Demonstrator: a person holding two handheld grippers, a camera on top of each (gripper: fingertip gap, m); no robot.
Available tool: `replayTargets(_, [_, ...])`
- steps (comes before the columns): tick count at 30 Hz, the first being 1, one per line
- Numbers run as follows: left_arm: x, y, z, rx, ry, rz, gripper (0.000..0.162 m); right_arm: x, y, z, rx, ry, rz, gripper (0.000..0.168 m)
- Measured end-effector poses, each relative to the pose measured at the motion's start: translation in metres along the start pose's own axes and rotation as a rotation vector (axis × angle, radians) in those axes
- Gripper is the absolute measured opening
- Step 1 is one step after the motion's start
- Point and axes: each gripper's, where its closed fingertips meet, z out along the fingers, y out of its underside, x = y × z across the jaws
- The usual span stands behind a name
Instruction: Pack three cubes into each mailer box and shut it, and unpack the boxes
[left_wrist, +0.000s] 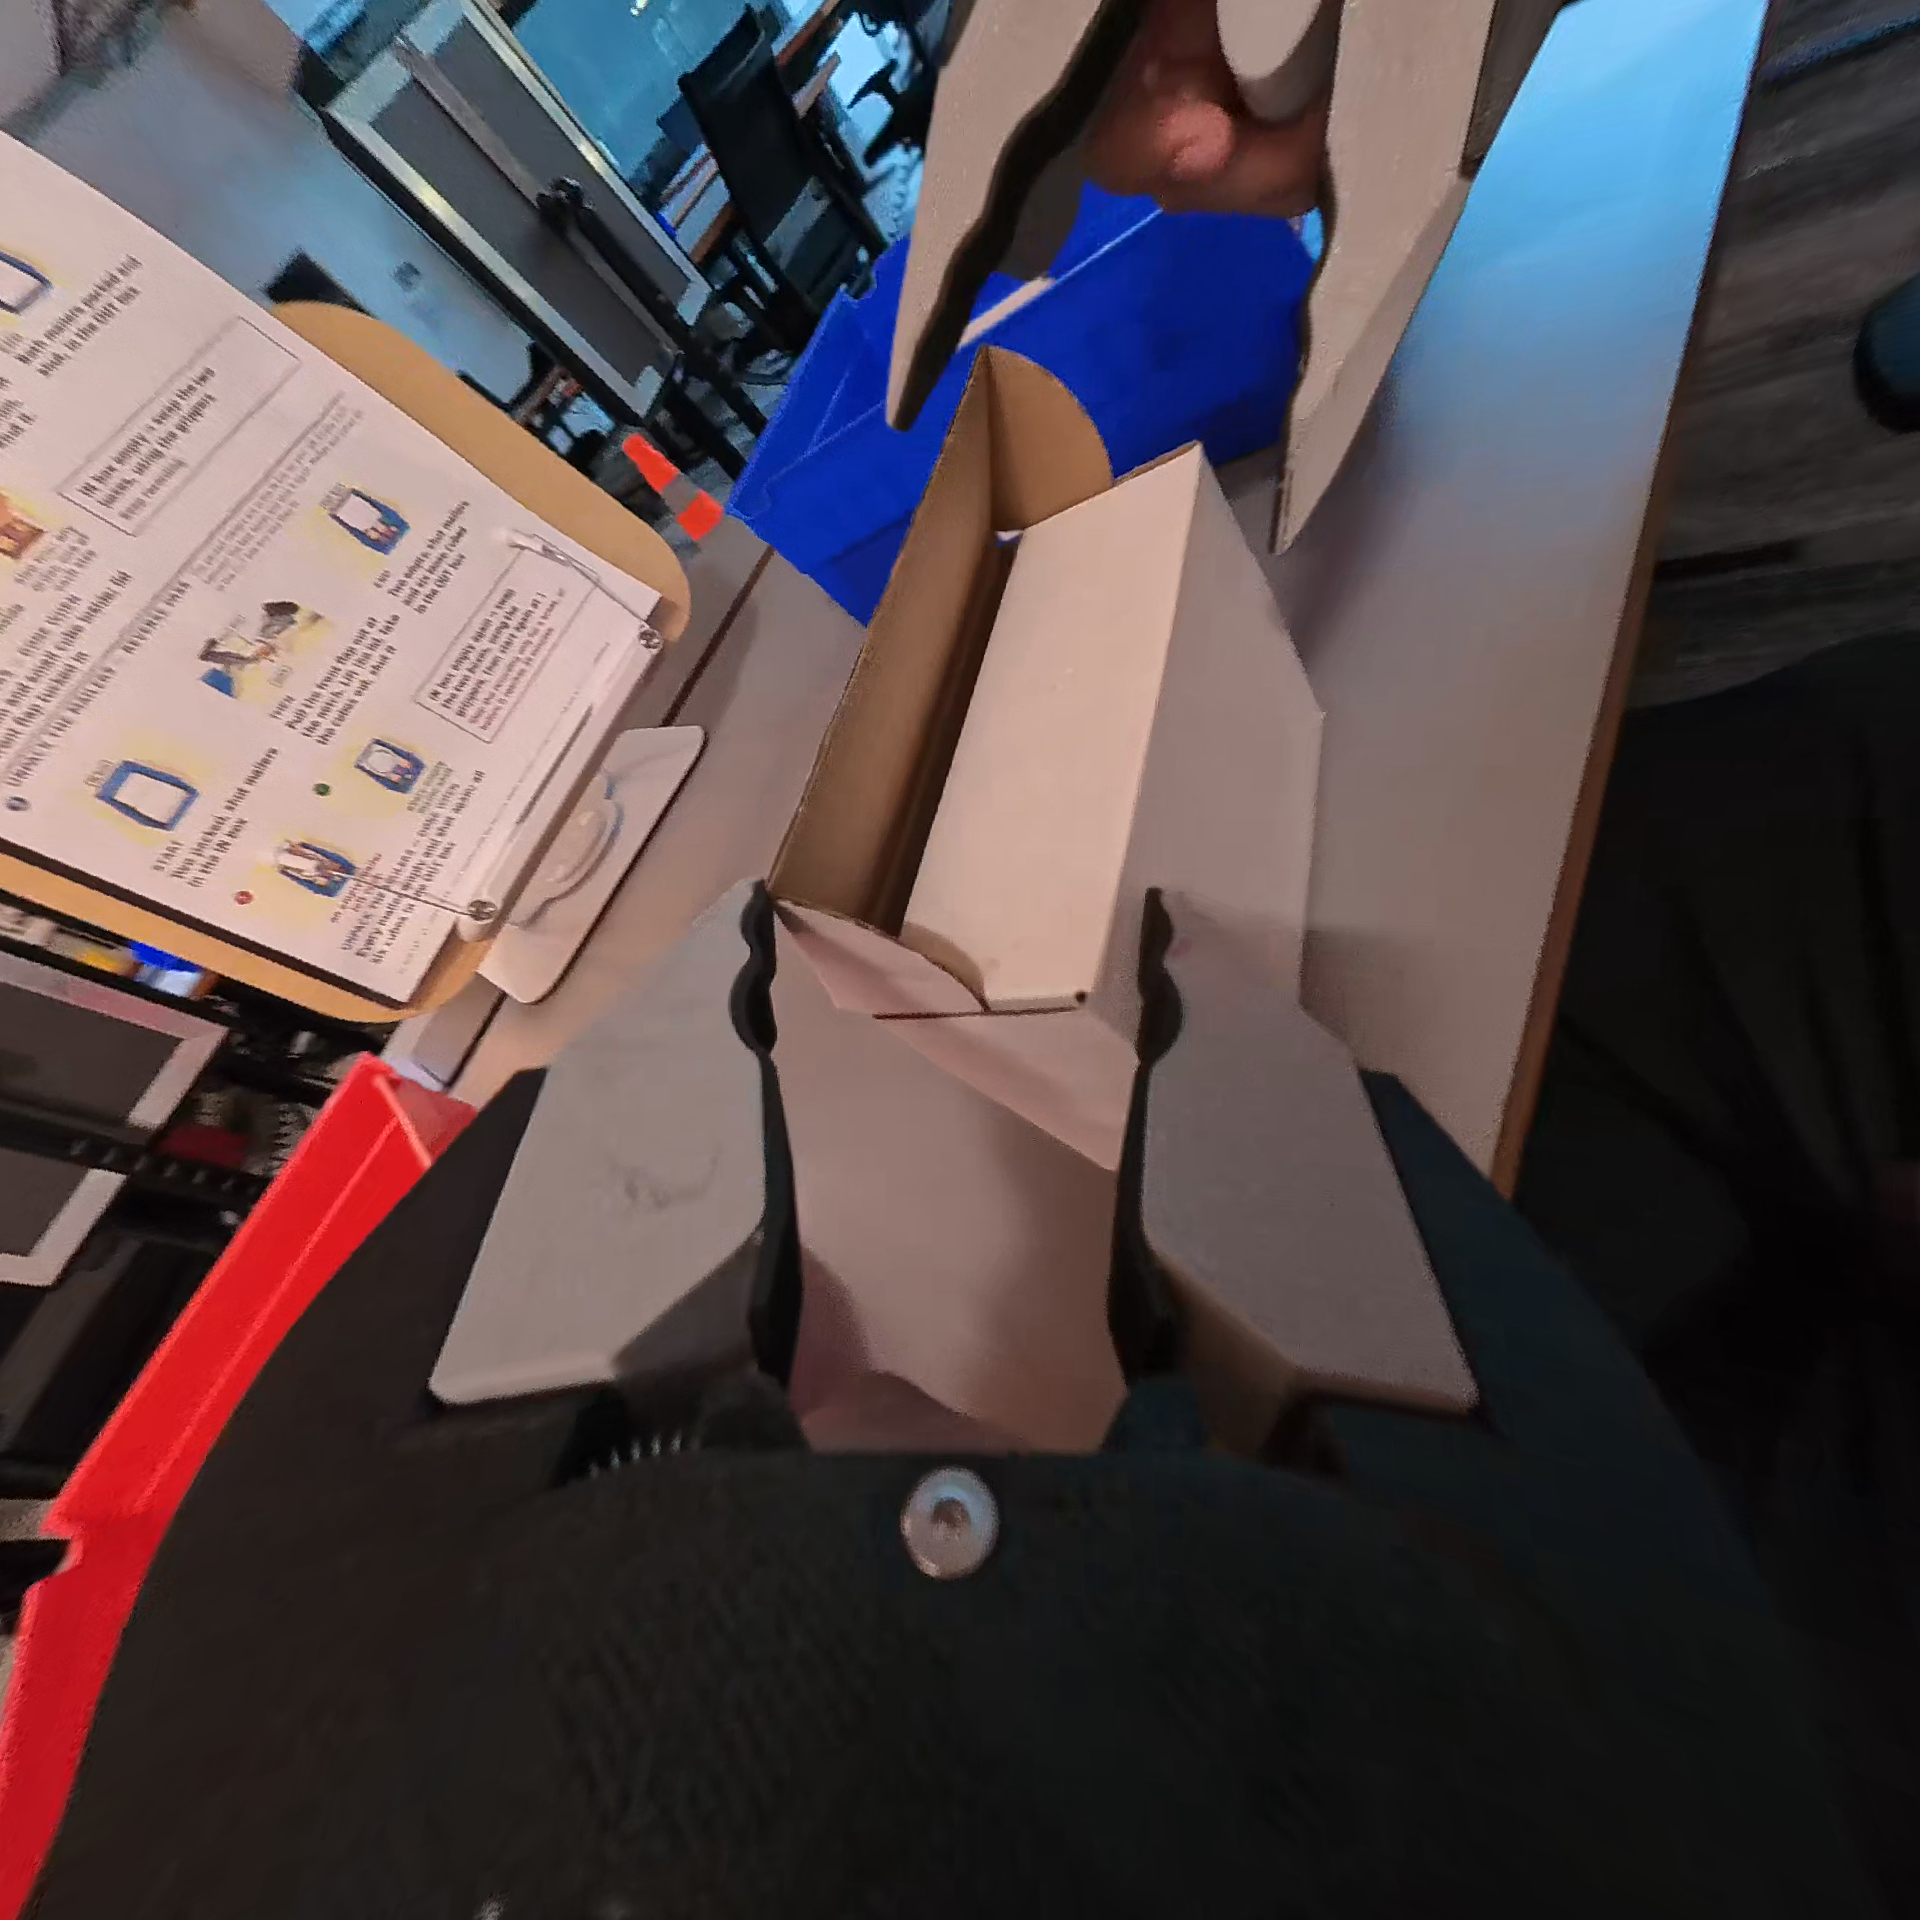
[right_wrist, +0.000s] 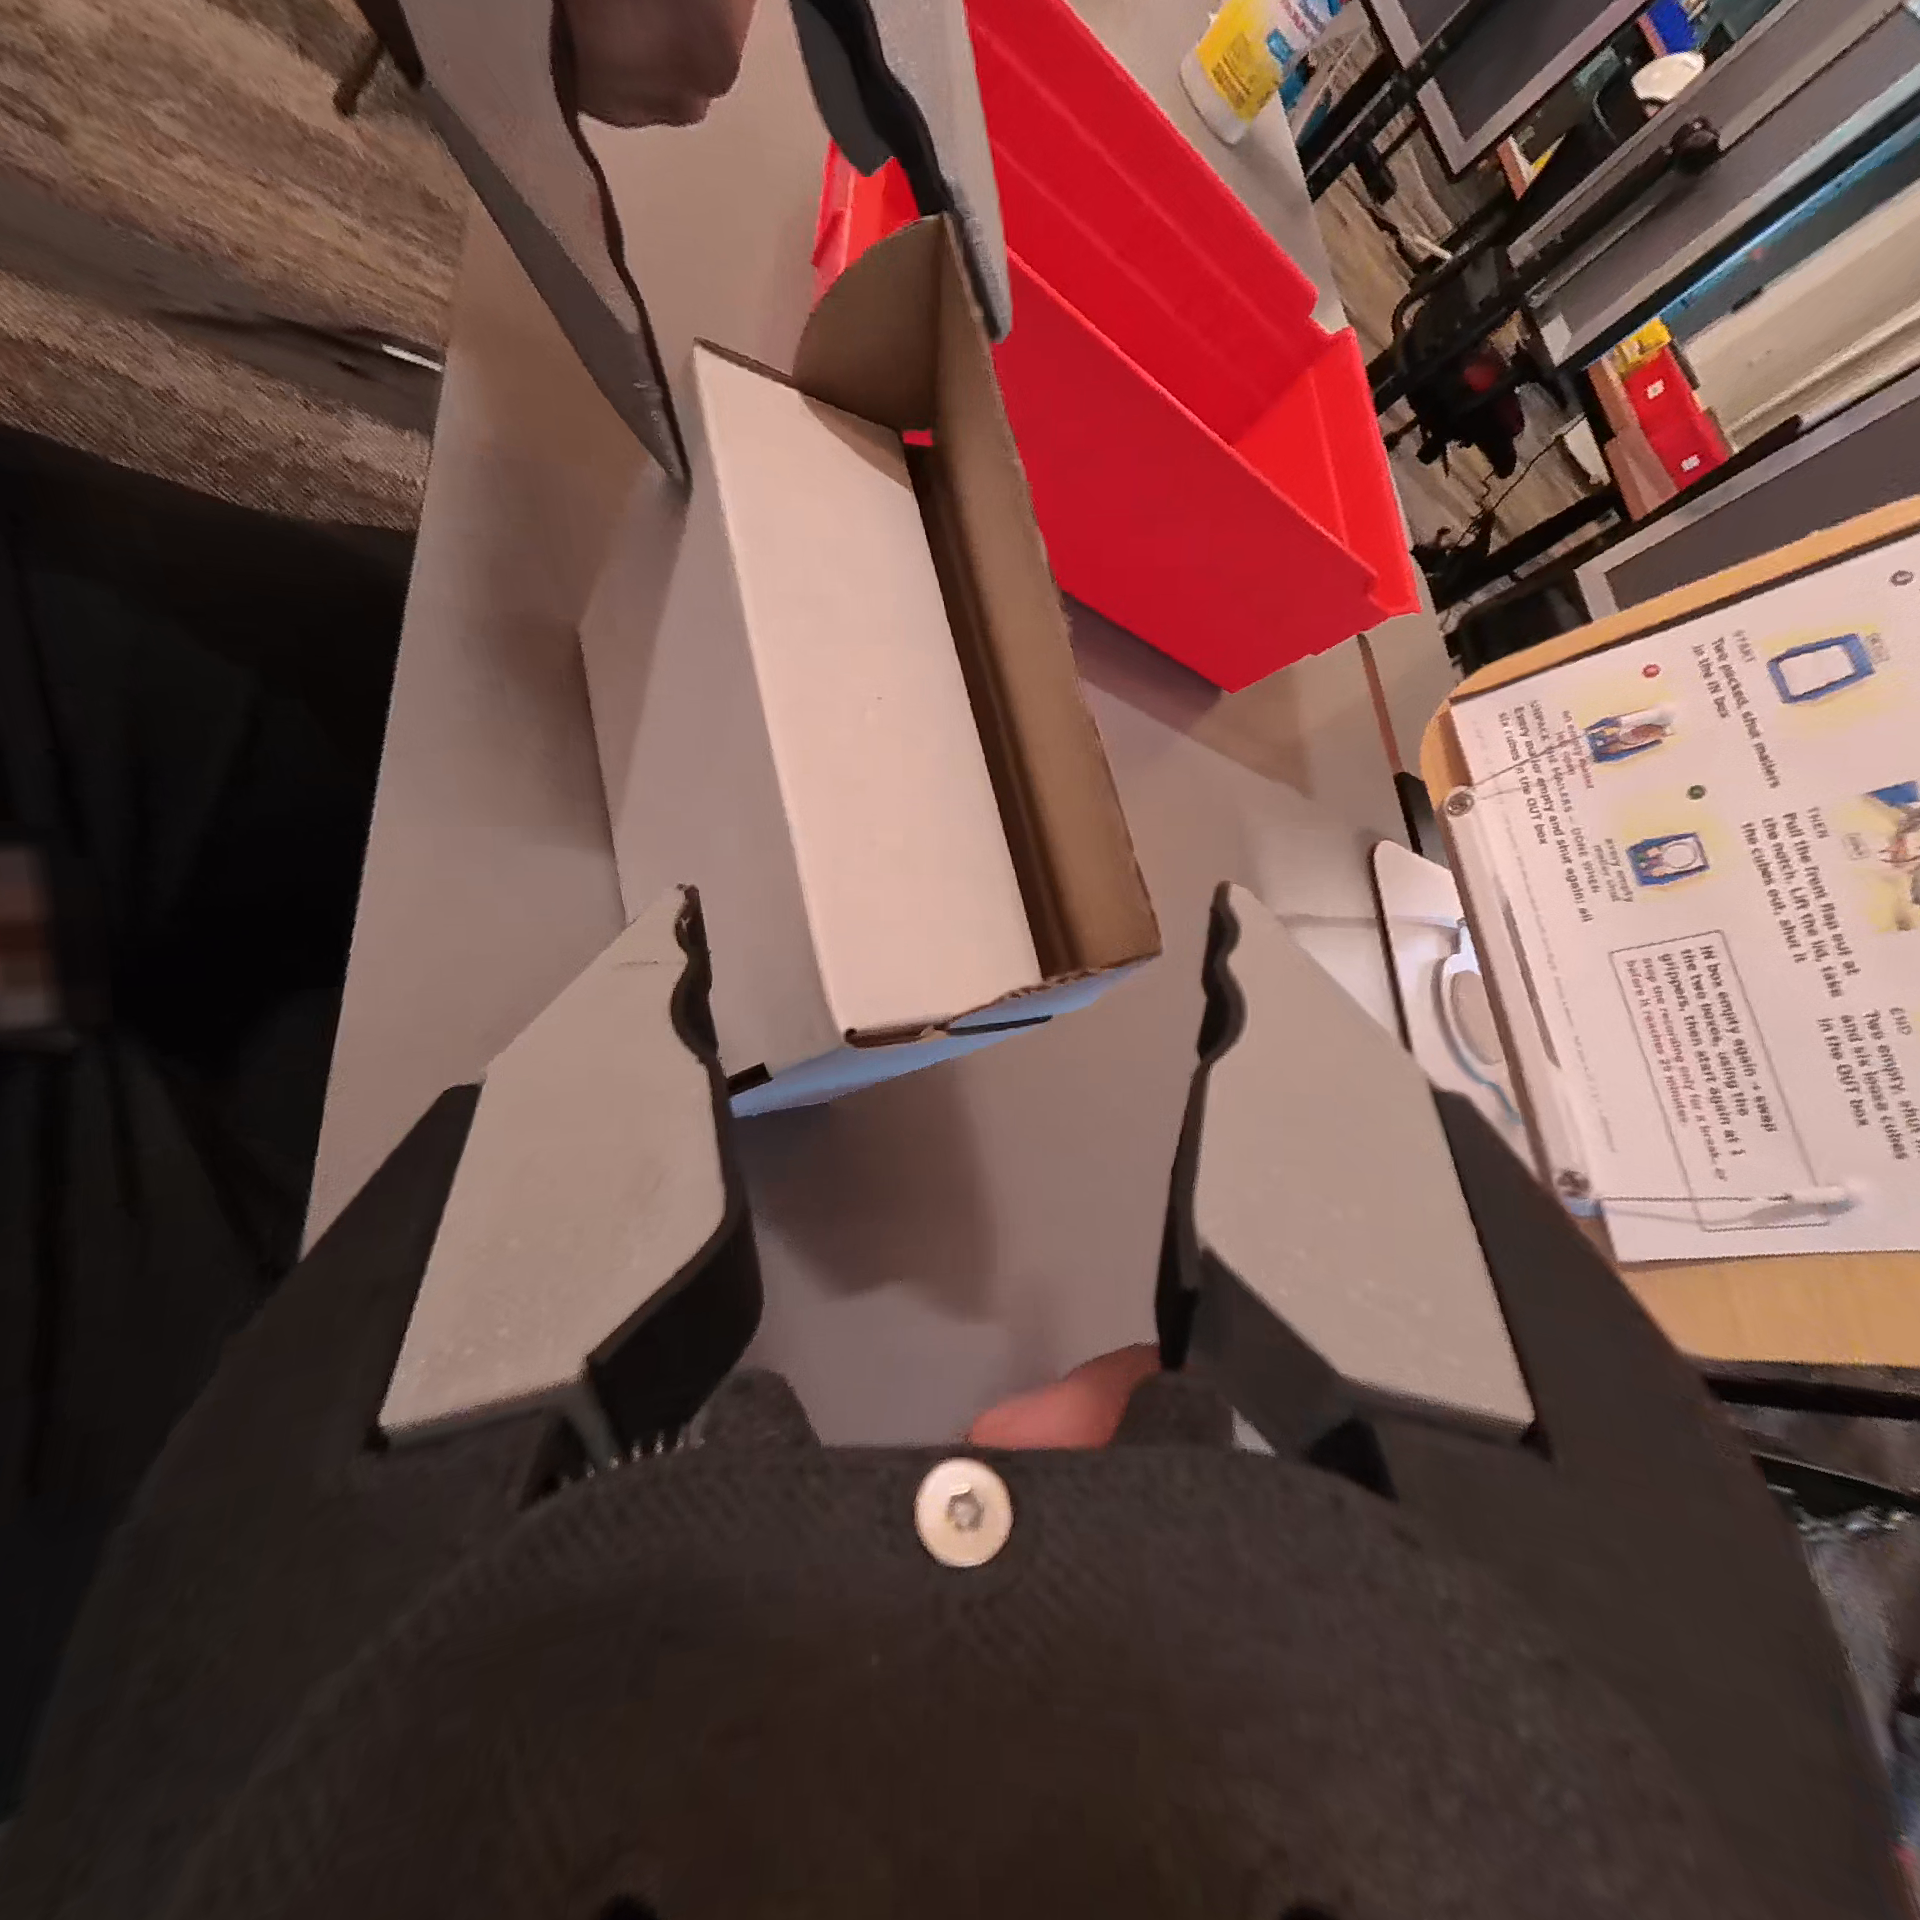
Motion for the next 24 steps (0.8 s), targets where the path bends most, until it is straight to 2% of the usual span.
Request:
replayTargets(4, [0.002,-0.002,0.002,0.037,-0.021,0.006,0.067,-0.003,0.001,0.004,-0.018,0.042,-0.083,0.079])
replayTargets(8, [0.008,-0.003,0.001,0.098,-0.038,0.03,0.05,-0.009,0.004,0.001,-0.022,0.075,-0.135,0.058])
replayTargets(11, [0.019,0.004,-0.002,0.071,-0.018,0.084,0.034,-0.022,0.012,0.001,-0.057,0.07,-0.211,0.061])
replayTargets(15, [0.025,0.015,0.0,-0.077,0.01,0.23,0.034,-0.035,0.021,0.004,-0.166,0.053,-0.312,0.067])
replayTargets(18, [0.025,0.017,-0.001,-0.098,0.033,0.227,0.036,-0.041,0.02,0.003,-0.156,-0.022,-0.206,0.075])
replayTargets(20, [0.025,0.017,0.0,-0.094,0.029,0.209,0.036,-0.041,0.017,0.003,-0.105,-0.032,-0.141,0.074])
replayTargets(23, [0.024,0.014,0.0,-0.048,-0.002,0.12,0.034,-0.033,0.01,-0.001,-0.021,-0.016,-0.035,0.059])
replayTargets(24, [0.024,0.014,0.0,-0.034,-0.011,0.108,0.034,-0.03,0.007,-0.004,-0.002,-0.037,0.024,0.065])
